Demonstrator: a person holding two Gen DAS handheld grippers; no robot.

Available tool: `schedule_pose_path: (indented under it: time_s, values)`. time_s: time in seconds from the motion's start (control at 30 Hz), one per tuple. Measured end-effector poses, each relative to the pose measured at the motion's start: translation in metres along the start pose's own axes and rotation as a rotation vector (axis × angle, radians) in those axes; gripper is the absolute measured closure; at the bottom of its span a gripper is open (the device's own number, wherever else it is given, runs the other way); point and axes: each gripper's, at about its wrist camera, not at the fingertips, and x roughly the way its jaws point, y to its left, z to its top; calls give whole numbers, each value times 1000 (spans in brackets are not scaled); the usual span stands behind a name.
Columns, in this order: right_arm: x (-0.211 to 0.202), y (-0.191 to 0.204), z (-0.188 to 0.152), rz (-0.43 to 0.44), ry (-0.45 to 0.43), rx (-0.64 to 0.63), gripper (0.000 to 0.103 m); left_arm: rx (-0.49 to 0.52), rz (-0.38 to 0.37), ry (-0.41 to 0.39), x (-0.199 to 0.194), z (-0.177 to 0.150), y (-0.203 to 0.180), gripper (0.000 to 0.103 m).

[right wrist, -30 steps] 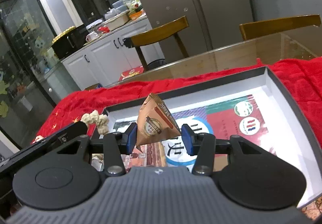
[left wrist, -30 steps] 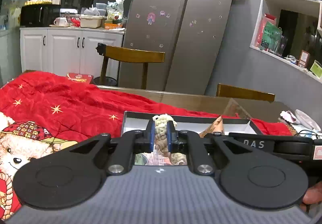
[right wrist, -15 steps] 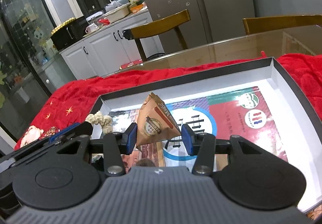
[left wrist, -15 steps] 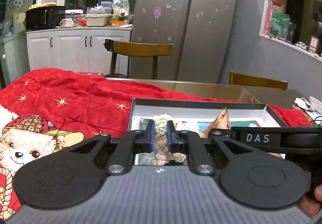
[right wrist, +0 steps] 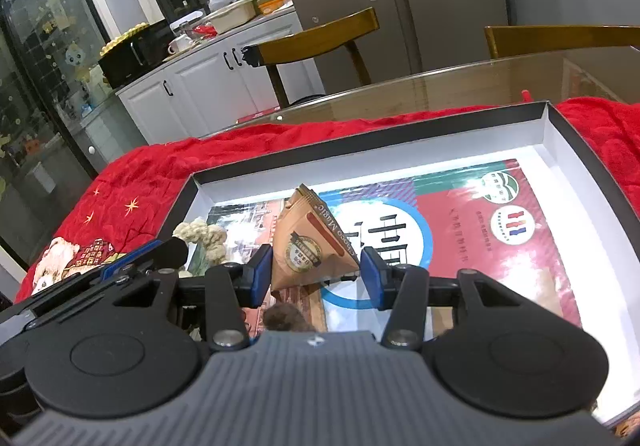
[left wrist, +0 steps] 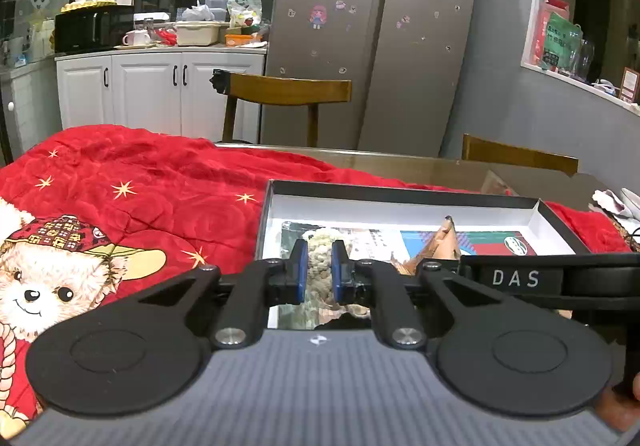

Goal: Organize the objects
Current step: 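Open the left tool to drop the scrunchie in the box while the right tool releases the packet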

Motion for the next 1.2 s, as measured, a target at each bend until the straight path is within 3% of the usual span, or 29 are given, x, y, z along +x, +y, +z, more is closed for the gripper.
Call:
schedule_pose_path:
  time_s: [1.2]
  values:
    - [5,-1,2,3,7,-38,52,-15,25,51,9,-4,2,88]
